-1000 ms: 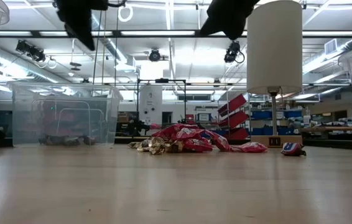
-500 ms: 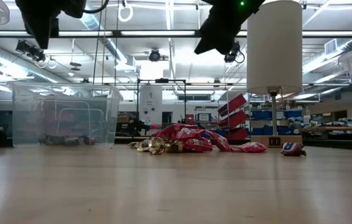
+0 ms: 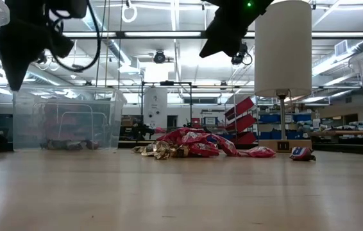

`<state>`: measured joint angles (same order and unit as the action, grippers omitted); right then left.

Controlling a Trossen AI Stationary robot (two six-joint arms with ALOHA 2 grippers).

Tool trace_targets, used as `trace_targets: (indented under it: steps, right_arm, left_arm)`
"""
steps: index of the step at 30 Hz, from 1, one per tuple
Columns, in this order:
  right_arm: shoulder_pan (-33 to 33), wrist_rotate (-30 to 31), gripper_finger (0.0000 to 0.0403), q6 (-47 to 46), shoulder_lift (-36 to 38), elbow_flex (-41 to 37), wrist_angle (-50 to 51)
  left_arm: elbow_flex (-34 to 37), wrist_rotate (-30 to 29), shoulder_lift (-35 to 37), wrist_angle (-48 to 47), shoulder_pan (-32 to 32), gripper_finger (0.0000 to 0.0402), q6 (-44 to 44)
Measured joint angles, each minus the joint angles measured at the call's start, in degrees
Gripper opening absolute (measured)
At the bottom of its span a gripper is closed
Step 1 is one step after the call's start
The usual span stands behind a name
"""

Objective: Sort candy
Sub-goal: Put the brown chocolate into the top left transparent bin

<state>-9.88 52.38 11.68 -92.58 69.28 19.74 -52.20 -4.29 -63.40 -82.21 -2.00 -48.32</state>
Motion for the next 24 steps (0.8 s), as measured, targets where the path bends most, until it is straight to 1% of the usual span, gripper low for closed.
trace_targets:
  steps: [4,8,11,15,18,24]
  right_arm:
    - [0.18,-0.02,0.0107,0.02,0.01,0.00,-0.73]
    - [0.18,-0.02,0.0107,0.02,0.01,0.00,-0.80]
    - [0.18,-0.04,0.0107,0.02,0.01,0.00,-0.80]
    - [0.18,-0.04,0.0107,0.02,0.01,0.00,-0.83]
    - [0.18,-0.04,0.0107,0.02,0.01,-0.02,-0.85]
    - [0.18,-0.05,0.0107,-0.15,0.01,-0.02,-0.85]
  left_arm:
    - [3.53,0.11,-0.26,0.00,0.00,0.0000,-0.36]
    - [6.79,2.58,-0.35,0.17,0.00,0.0000,0.13]
    - [8.93,3.03,-0.37,0.59,0.00,0.0000,0.20]
    - [9.68,3.04,-0.79,4.44,0.00,0.0000,-0.46]
    - [10.41,3.03,-1.76,6.45,0.00,0.0000,-3.91]
    - [10.53,2.26,-5.53,6.40,0.00,0.0000,-5.73]
